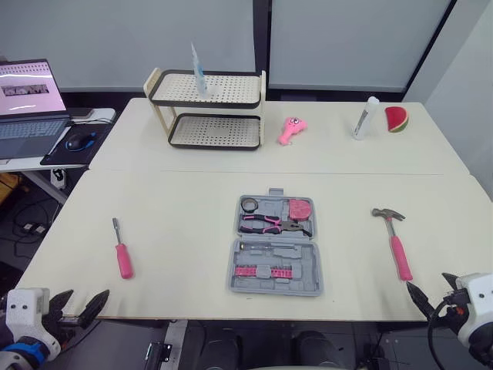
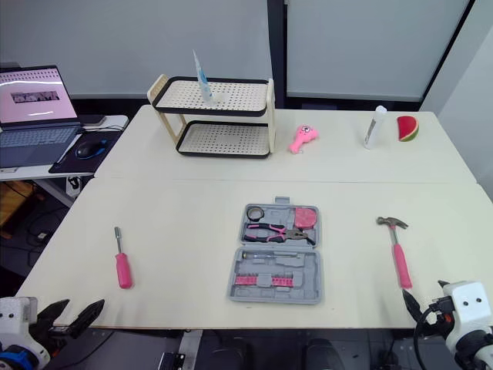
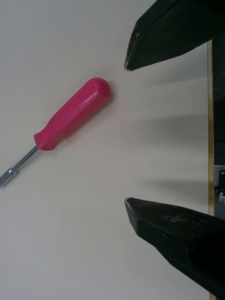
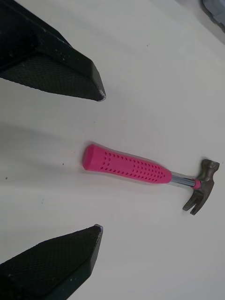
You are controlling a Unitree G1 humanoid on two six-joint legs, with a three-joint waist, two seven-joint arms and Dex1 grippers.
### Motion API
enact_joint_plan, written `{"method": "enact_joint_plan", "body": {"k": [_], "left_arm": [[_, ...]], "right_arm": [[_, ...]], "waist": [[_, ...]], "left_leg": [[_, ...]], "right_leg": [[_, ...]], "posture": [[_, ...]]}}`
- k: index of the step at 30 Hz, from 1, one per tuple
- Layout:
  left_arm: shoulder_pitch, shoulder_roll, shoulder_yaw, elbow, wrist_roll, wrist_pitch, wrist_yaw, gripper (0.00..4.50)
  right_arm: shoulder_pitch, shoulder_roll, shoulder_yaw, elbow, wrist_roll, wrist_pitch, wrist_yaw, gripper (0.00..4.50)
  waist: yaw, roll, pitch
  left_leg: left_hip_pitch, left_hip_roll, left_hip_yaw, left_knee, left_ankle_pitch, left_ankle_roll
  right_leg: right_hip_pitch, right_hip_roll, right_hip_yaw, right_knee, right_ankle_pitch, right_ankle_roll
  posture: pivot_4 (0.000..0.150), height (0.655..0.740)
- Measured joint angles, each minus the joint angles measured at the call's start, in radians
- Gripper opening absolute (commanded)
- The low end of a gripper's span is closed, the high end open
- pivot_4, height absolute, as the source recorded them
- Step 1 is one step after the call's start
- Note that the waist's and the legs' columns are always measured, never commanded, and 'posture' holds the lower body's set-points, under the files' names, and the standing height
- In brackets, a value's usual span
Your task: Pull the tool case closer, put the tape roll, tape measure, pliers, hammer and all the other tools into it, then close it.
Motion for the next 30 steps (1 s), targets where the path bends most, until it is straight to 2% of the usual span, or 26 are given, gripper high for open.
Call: {"method": "enact_joint_plan", "body": {"k": [9,14,20,25,30], "left_arm": [[0.003,0.018,-0.012,-0.027,0.006,-0.015,-0.026,4.50],[-0.021,0.117,-0.046,-0.117,0.010,-0.032,-0.118,4.50],[-0.199,0.182,-0.205,-0.289,-0.024,0.013,-0.196,4.50],[-0.415,0.227,-0.365,-0.423,-0.094,0.158,-0.197,4.50],[-0.622,0.228,-0.521,-0.479,-0.138,0.283,-0.196,4.50]], "right_arm": [[0.008,-0.057,-0.002,-0.024,0.016,0.028,0.010,4.49],[-0.152,-0.205,-0.001,-0.040,0.067,0.177,0.022,4.49],[-0.375,-0.344,0.057,-0.005,0.092,0.373,0.008,4.49],[-0.529,-0.356,0.169,0.075,0.068,0.485,-0.051,4.49],[-0.678,-0.352,0.260,0.217,0.012,0.531,-0.113,4.49]], "waist": [[0.000,-0.001,0.000],[0.000,0.000,0.000],[0.009,0.001,0.001],[0.003,0.001,0.001],[-0.003,0.002,0.002]], "left_leg": [[0.000,0.000,0.000,0.000,0.000,0.000],[0.000,-0.001,0.000,0.000,0.000,0.000],[-0.003,-0.001,-0.001,0.000,0.000,0.000],[-0.004,-0.001,0.000,0.001,0.000,0.000],[-0.004,-0.001,0.000,0.001,0.000,0.000]], "right_leg": [[0.000,0.000,-0.001,0.000,0.000,0.000],[0.001,-0.001,-0.001,0.000,0.000,0.000],[0.001,0.000,-0.003,-0.001,0.000,0.000],[0.000,0.003,-0.002,0.000,0.000,0.000],[0.000,0.007,-0.003,0.000,0.000,0.000]], "posture": [[0.150,0.7290],[0.150,0.7290],[0.150,0.7290],[0.150,0.7290],[0.150,0.7290]]}}
